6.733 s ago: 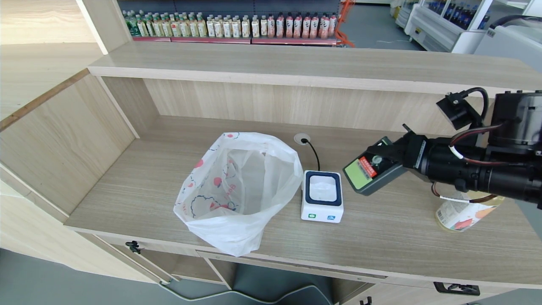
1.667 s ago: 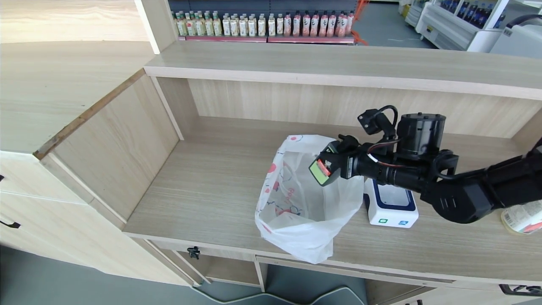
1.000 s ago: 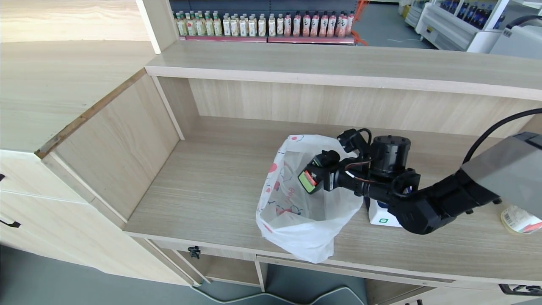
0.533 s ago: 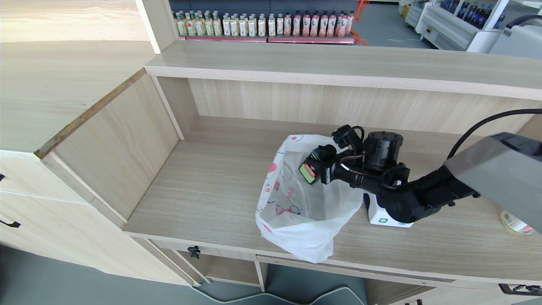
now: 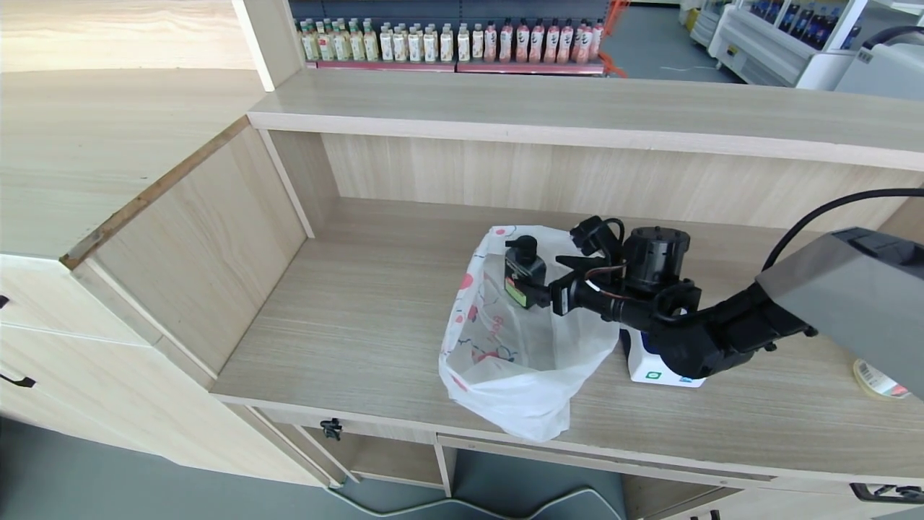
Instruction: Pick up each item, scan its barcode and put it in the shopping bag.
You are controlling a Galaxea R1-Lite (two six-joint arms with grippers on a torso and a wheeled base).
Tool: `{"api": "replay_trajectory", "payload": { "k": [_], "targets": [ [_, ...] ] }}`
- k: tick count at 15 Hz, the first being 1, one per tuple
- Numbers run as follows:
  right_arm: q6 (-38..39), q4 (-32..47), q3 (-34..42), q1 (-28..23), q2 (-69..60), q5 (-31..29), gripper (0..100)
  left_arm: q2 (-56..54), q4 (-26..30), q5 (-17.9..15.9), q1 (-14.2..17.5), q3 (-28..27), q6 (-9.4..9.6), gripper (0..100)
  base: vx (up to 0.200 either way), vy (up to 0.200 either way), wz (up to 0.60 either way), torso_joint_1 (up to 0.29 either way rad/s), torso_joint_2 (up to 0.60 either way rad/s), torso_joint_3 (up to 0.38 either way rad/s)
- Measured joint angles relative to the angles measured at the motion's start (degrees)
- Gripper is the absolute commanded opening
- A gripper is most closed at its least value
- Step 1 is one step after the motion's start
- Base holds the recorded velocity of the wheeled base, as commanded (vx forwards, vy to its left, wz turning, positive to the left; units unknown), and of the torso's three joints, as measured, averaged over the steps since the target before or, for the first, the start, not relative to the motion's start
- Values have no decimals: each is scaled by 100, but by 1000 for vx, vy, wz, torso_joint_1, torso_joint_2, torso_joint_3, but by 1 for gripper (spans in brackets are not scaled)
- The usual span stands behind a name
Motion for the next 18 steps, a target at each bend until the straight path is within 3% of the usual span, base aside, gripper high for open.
{"api": "replay_trajectory", "payload": {
  "k": [6, 11, 13, 15, 18],
  "targets": [
    [1013, 700, 527, -80, -1437, 266, 100, 0, 0, 0, 0, 0, 0, 100, 0, 0, 0, 0, 0, 0],
    [953, 1937, 1819, -516, -3545, 249, 100, 0, 0, -2, 5, 0, 0, 100, 0, 0, 0, 0, 0, 0],
    [451, 3257, 2208, -1167, -4623, 200, 100, 0, 0, 0, 5, 0, 0, 100, 0, 0, 0, 0, 0, 0],
    [-201, 4486, 2437, -2271, -5492, 46, 100, 0, 0, -2, 2, 0, 0, 100, 0, 0, 0, 0, 0, 0],
    [-758, 5370, 2800, -3618, -6417, -151, 100, 0, 0, -2, 0, 0, 0, 100, 0, 0, 0, 0, 0, 0]
  ]
}}
